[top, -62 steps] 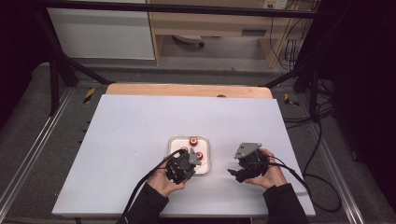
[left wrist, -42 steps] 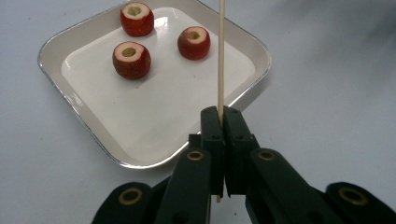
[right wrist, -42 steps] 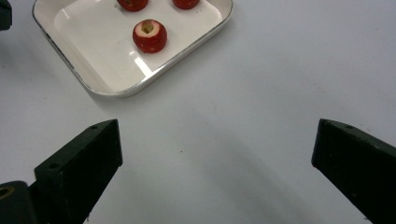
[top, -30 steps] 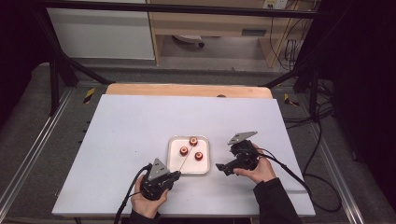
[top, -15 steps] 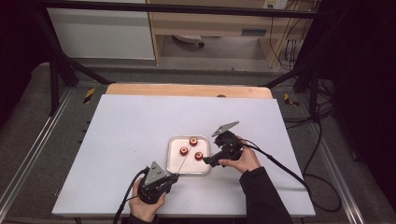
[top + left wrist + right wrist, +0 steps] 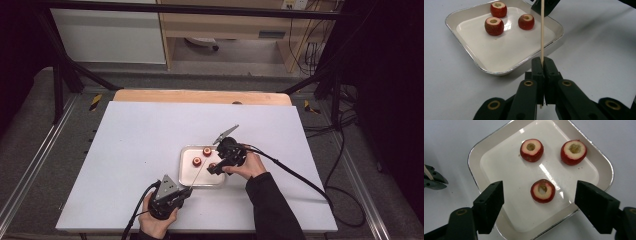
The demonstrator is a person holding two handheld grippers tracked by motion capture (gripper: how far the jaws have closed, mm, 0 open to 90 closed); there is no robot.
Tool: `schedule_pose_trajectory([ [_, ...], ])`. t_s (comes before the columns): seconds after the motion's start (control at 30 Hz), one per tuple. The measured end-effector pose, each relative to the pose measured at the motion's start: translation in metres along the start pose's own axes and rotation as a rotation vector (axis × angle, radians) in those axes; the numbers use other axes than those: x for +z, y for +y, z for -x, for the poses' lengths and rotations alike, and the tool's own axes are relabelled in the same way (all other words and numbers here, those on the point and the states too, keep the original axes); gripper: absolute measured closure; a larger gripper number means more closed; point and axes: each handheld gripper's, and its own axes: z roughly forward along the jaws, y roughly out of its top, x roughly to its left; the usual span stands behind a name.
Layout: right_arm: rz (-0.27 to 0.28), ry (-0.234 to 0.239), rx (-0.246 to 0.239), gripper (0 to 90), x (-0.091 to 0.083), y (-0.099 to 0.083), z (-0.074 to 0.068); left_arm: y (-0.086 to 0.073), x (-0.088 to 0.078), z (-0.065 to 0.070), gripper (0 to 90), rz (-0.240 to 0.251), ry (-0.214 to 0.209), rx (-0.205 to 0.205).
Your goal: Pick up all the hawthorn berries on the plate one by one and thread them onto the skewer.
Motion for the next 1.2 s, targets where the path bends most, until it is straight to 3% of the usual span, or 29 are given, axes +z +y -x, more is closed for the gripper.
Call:
schedule_pose_trajectory([
  [0.03, -0.027, 0.007, -0.003, 31.0, 0.004, 0.002, 0.000, 0.000, 0.000, 0.000, 88.5, -0.002, 0.001, 0.003],
  [0.17, -0.047, 0.004, 0.008, 37.5, 0.010, 0.003, 0.002, -0.001, -0.001, 0.000, 88.5, -0.006, 0.004, 0.008],
  [0.33, -0.084, -0.012, -0.036, 47.7, 0.020, 0.007, 0.003, -0.001, -0.001, -0.001, 88.5, -0.011, 0.003, 0.012],
  [0.8, -0.132, -0.018, -0.121, 59.5, 0.028, 0.009, 0.003, -0.002, -0.002, -0.003, 88.5, -0.011, -0.001, 0.009],
  [0.97, -0.139, -0.018, -0.111, 60.1, 0.027, 0.010, 0.004, -0.002, -0.001, -0.003, 88.5, -0.012, -0.005, 0.008],
  [1.2, -0.121, -0.005, -0.049, 60.6, 0.024, 0.010, 0.004, -0.002, -0.002, -0.002, 88.5, -0.004, -0.002, 0.010],
])
